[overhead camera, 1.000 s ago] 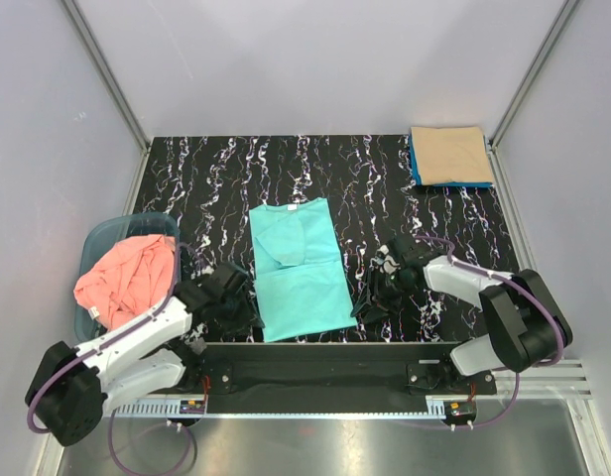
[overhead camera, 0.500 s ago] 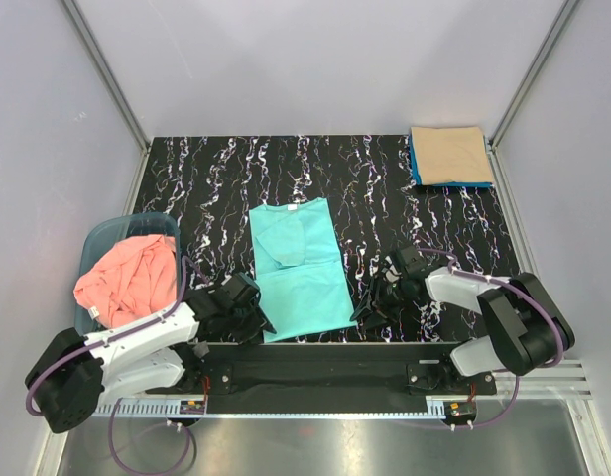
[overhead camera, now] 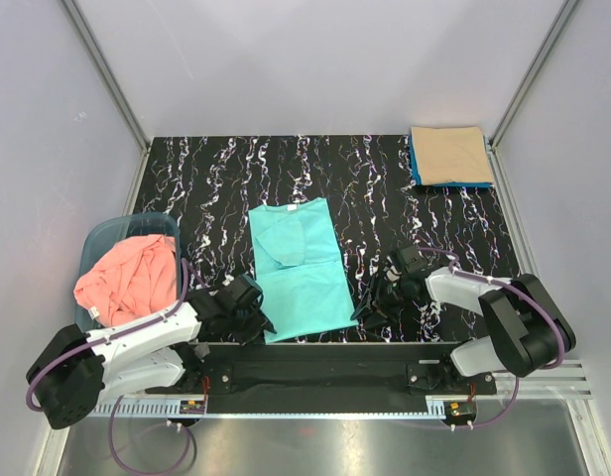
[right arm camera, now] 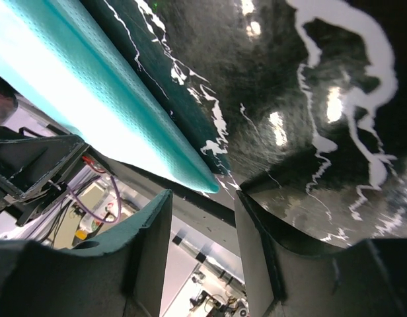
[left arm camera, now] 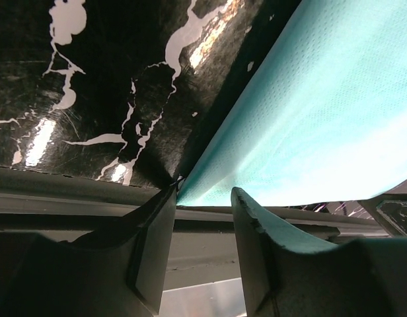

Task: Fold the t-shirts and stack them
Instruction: Fold the tshirt

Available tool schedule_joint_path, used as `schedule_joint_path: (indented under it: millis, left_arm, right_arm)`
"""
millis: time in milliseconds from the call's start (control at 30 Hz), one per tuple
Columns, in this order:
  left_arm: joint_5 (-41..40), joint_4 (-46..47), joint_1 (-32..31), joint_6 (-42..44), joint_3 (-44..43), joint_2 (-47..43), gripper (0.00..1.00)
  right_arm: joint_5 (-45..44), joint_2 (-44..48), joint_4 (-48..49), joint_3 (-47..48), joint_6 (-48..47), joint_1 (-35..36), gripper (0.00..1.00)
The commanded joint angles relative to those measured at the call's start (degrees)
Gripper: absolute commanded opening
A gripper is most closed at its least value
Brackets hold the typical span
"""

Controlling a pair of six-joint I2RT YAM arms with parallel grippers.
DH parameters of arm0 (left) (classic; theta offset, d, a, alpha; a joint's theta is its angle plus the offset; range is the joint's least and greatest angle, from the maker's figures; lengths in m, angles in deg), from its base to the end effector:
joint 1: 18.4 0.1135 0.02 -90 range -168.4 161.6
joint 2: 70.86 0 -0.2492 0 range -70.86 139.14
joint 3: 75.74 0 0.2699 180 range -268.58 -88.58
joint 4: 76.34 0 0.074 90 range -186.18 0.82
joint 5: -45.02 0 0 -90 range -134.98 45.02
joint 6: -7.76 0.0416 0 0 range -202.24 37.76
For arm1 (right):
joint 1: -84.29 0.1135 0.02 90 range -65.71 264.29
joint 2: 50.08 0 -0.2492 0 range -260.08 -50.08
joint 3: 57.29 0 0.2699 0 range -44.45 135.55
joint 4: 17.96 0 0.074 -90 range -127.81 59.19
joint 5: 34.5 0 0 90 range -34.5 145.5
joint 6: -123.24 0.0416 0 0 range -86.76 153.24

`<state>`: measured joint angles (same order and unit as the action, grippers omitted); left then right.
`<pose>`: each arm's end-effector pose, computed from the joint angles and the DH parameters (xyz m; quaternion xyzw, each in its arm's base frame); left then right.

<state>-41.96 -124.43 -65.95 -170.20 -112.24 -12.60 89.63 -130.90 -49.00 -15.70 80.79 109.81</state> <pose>0.1195 -0.1338 0.1169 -0.3356 0.9253 -0.1717 0.0422 0.1938 0.1184 0.0867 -0.1306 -0.9341 -0.3298 0.0405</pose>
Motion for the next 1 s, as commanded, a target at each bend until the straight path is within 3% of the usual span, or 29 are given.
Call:
schedule_joint_path:
  millis: [0, 433, 733, 867, 967]
  left_arm:
    - [-4.78, -3.87, -0.44, -0.28, 0.9, 1.59, 0.45]
    - [-5.22, -3.25, -0.53, 0.69, 1.34, 2.21, 0.3]
    - [-5.66, -3.25, -0.61, 1.56, 1.42, 2.21, 0.24]
    - [-6.45, -3.95, -0.53, 2.88, 0.9, 2.21, 0.18]
    - [-6.89, -5.1, -0.53, 4.99, -0.07, 2.12, 0.07]
  right_arm:
    - [-1.7, -2.41, 1.84, -0.28, 0.44, 0.5, 0.5]
    - [-3.81, -8.3, 4.31, 0.52, -1.67, 0.5, 0.45]
    - [-6.53, -10.94, 5.1, 1.57, -4.48, 0.58, 0.24]
    - [-6.27, -10.24, 4.75, 1.57, -4.75, 0.58, 0.08]
    - [-5.92, -8.75, 3.43, 1.83, -5.36, 0.58, 0.0]
